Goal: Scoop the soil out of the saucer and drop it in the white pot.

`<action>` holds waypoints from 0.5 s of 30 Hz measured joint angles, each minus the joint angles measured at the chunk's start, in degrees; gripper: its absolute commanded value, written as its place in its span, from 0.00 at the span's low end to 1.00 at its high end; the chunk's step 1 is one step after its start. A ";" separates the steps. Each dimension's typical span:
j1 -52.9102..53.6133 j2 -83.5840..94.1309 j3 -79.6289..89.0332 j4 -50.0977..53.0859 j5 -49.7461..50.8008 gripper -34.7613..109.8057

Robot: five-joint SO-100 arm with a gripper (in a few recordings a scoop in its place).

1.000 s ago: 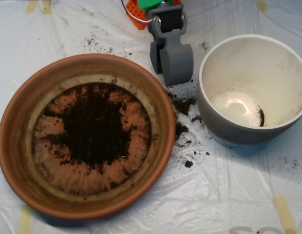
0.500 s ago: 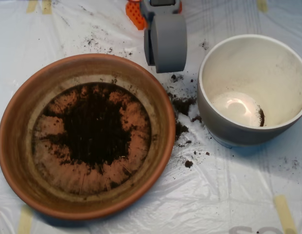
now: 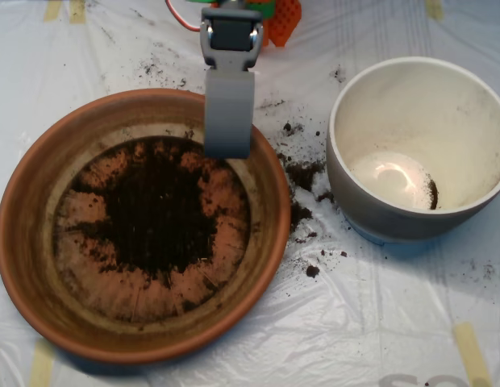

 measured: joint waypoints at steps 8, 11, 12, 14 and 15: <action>4.92 -20.39 -10.90 -0.35 6.33 0.47; 5.54 -27.25 -15.38 0.53 7.56 0.47; 5.45 -29.62 -17.14 0.88 7.73 0.48; 5.27 -34.72 -20.83 2.20 7.38 0.48; 5.19 -37.44 -22.76 2.99 7.38 0.48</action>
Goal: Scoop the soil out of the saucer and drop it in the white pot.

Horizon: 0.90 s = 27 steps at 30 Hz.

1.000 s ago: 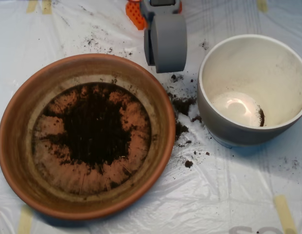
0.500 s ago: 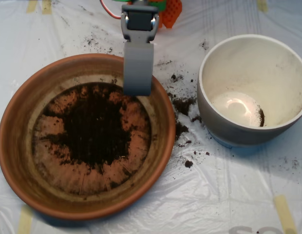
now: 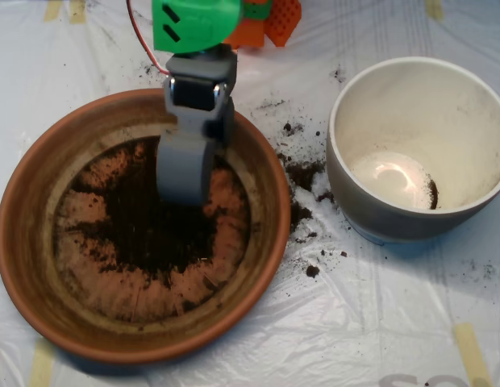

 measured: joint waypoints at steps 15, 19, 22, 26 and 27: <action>1.32 -28.39 -21.71 10.11 -6.86 0.56; 1.32 -29.53 -23.12 10.81 -8.61 0.56; 1.41 -32.34 -25.05 12.30 -8.70 0.55; 1.23 -38.41 -29.36 14.94 -9.05 0.55; 1.23 -39.55 -30.23 15.21 -9.05 0.55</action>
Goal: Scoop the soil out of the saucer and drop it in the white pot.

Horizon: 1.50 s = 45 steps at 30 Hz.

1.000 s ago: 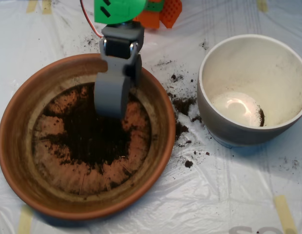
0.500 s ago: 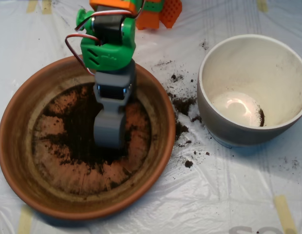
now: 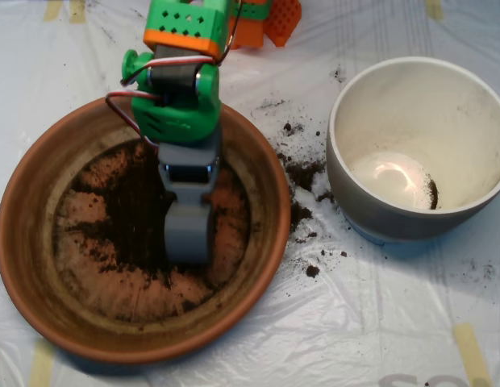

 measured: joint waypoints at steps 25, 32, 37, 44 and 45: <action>0.09 4.48 8.79 -15.82 -2.72 0.44; -0.35 4.75 9.14 -16.26 -2.72 0.40; -0.70 4.04 7.73 -15.12 -3.25 0.40; -1.23 3.60 6.59 -14.06 -3.78 0.35; -1.32 3.69 6.50 -14.24 -3.96 0.34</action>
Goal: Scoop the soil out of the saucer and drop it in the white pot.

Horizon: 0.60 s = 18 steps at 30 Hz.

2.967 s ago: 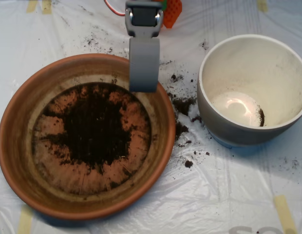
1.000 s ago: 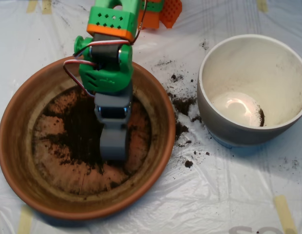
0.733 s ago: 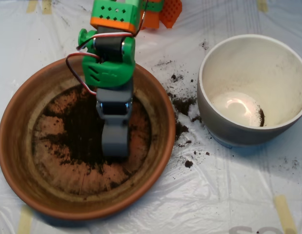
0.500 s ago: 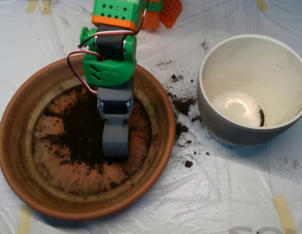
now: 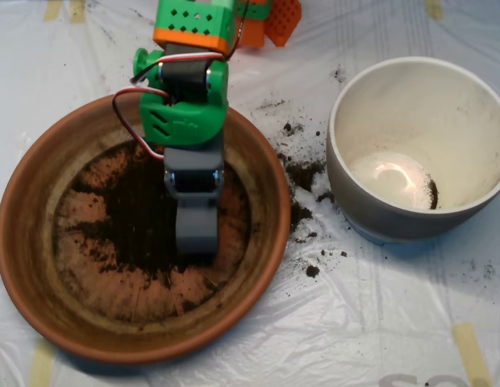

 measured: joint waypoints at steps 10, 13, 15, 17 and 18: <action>0.97 1.76 2.02 -0.26 -1.58 0.27; 1.67 1.76 1.93 -0.26 -2.55 0.24; 2.02 1.76 1.93 -0.26 -2.72 0.24; 2.11 1.76 1.93 -0.26 -2.72 0.24; 2.11 1.76 1.85 -0.18 -2.72 0.24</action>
